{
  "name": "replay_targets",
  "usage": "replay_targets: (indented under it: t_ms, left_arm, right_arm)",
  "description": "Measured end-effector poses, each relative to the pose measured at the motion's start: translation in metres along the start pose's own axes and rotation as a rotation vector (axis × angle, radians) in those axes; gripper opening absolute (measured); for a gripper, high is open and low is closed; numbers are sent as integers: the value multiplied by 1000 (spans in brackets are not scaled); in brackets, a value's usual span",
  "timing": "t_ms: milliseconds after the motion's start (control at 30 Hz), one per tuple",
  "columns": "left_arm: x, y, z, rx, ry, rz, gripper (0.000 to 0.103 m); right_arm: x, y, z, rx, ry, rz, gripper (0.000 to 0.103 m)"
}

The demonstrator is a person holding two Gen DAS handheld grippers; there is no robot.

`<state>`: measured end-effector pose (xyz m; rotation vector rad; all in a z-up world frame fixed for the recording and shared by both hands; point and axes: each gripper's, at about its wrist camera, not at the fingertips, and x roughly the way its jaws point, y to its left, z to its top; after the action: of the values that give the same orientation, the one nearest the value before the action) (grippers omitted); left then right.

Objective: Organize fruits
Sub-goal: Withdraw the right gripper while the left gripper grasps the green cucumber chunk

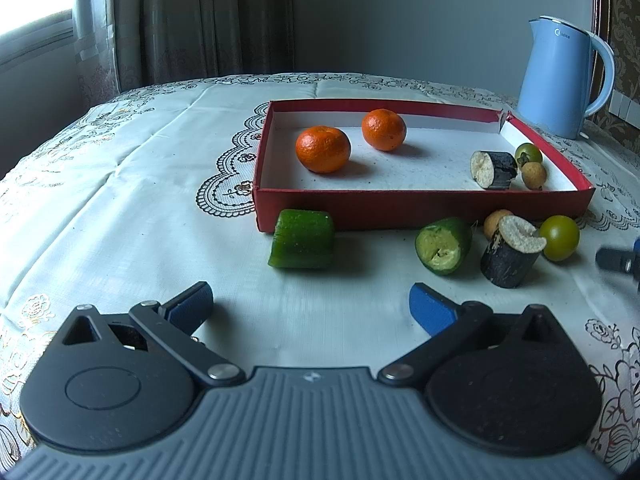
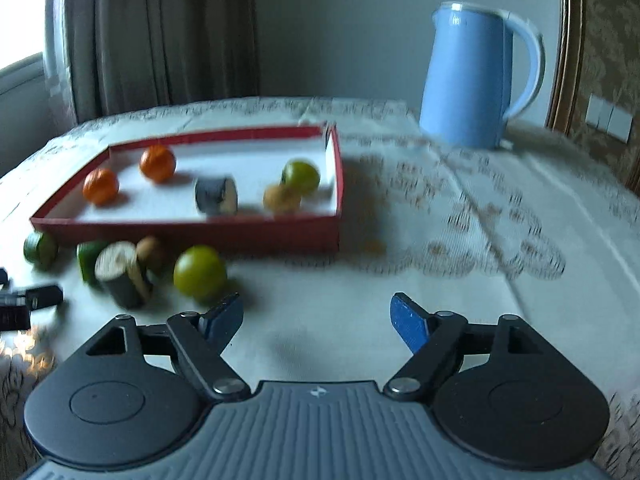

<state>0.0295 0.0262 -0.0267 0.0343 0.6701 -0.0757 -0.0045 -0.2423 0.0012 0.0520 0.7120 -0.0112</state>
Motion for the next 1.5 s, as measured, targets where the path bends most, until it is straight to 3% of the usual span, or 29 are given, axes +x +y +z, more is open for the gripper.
replay_targets:
  t_ms: [200, 300, 467, 600, 667, 733, 867, 1033, 1500]
  left_arm:
    - [-3, 8, 1, -13, -1, -2, 103]
    - [-4, 14, 5, 4, -22, 37, 103]
    - [3, 22, 19, -43, -17, 27, 103]
    - [14, 18, 22, -31, 16, 33, 83]
    - [16, 17, 22, -30, 15, 50, 82]
    - [15, 17, 21, -30, 4, 59, 72]
    - [14, 17, 21, -29, -2, 47, 65]
    - [10, 11, 20, 0, -11, 8, 32]
    - [6, 11, 19, -4, -16, 4, 31]
  right_arm:
    - [6, -3, -10, -5, -13, 12, 84]
    - [7, -2, -10, -7, -12, 12, 86]
    - [10, -4, -9, 5, 0, -5, 97]
    - [11, -3, -10, 2, 4, -6, 98]
    - [11, -3, -10, 2, 4, -6, 98]
    - [11, -3, -10, 2, 4, -6, 98]
    - [11, -3, -10, 2, 4, -6, 99]
    - [11, -3, -10, 2, 4, -6, 99]
    - [11, -3, -10, 2, 4, -6, 99]
